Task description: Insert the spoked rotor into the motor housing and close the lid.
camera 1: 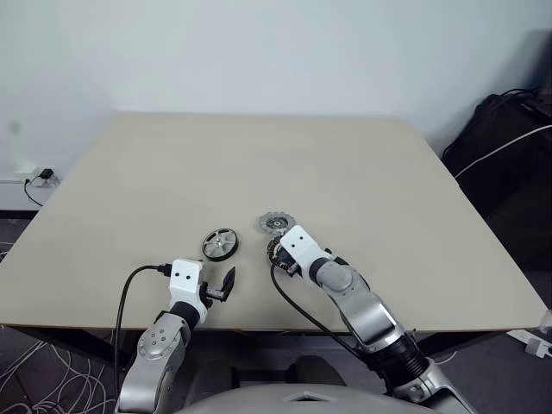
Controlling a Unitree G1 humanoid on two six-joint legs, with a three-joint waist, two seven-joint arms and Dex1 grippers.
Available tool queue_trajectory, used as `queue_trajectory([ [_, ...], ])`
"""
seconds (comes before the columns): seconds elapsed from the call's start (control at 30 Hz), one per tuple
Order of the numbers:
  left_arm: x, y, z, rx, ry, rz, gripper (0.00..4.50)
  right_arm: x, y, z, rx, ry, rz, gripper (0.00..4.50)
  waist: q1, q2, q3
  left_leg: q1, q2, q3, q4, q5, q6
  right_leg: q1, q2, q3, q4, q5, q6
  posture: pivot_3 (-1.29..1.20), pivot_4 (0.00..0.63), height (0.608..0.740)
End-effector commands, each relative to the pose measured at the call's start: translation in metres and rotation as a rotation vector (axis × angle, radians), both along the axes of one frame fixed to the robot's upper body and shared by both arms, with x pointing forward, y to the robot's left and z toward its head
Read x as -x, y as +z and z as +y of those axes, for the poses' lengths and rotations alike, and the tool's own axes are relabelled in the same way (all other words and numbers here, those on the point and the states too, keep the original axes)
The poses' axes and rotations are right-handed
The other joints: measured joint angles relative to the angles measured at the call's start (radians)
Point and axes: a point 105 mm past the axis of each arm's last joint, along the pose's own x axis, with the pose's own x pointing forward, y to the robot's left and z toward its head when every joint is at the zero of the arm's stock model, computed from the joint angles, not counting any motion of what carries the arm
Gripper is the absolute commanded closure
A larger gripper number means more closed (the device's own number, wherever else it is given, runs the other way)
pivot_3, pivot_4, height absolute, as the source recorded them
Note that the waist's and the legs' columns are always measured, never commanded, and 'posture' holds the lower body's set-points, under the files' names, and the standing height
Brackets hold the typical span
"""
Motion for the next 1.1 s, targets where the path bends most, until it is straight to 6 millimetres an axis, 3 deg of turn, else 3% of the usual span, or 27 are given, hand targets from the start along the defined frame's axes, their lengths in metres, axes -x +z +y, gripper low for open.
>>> queue_trajectory([
  [0.03,-0.0044,0.0142,-0.0029,0.005,-0.006,-0.062,0.00,-0.0051,0.0026,-0.0076,0.014,-0.020,-0.020,2.65,0.000,0.000,0.000,0.000,0.000,0.000,0.000,0.000,0.000,0.000,0.000,0.000,0.000,0.000,0.000,0.00,0.000,0.740],
  [1.0,-0.0044,0.0129,-0.0043,0.014,0.001,-0.065,0.00,-0.0049,-0.0027,-0.0029,0.109,0.080,0.027,2.65,0.000,-0.001,-0.001,0.001,0.000,0.000,0.000,0.000,0.000,0.001,0.000,0.000,0.000,0.000,0.000,0.00,0.000,0.740],
  [1.1,-0.0042,0.0129,-0.0042,0.015,0.004,-0.066,0.00,-0.0056,-0.0025,-0.0029,0.110,0.080,0.027,3.25,0.000,-0.002,-0.001,0.002,0.000,0.000,0.000,0.000,0.000,0.001,0.000,0.000,0.000,0.000,0.000,0.00,0.000,0.740],
])
